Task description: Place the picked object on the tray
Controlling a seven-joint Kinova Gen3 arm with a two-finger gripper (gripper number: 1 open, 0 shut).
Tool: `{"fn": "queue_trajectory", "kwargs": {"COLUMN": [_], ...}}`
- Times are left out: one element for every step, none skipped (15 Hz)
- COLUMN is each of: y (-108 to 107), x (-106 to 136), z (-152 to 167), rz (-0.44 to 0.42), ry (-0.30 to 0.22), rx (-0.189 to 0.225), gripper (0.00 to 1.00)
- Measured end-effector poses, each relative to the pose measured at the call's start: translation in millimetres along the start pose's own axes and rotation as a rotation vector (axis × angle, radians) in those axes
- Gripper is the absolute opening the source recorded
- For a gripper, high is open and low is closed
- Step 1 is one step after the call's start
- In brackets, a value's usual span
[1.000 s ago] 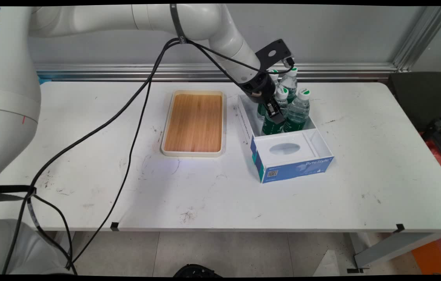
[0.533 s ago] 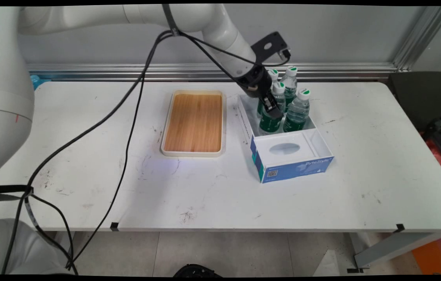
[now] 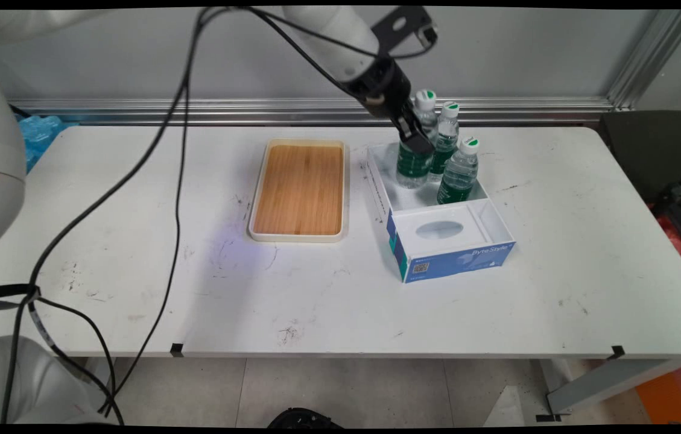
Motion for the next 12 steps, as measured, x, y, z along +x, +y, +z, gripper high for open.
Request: {"fn": "queue_trajectory", "kwargs": {"y": [0.3,0.6,1.3,2.7,3.6,5.5,7.5,8.9,11.0,12.6,13.5,14.4], "x": [-0.1,-1.4,-3.6,-8.1,-12.0,-19.6,-27.3,-34.5,-43.4,-52.9,-59.9,-66.7], "z": [-11.9,-25.8,-37.9,-53.9,-64.2,-80.2,-94.0,-105.5,-118.4,-130.9,-139.2,-146.5], "rz": [0.007,0.015,0.023,0.032,0.036,0.039,0.04,0.037,0.03,0.019,0.009,0.001], "ry": [0.004,0.005,0.005,0.0,-0.004,-0.01,-0.017,-0.023,-0.03,-0.035,-0.04,-0.045], "rx": [0.006,0.013,0.019,0.026,0.03,0.036,0.041,0.046,0.054,0.064,0.072,0.079], "gripper": [0.0,0.0,0.0,0.0,0.0,0.0,0.0,0.0,0.0,0.0,0.0,0.0]}}
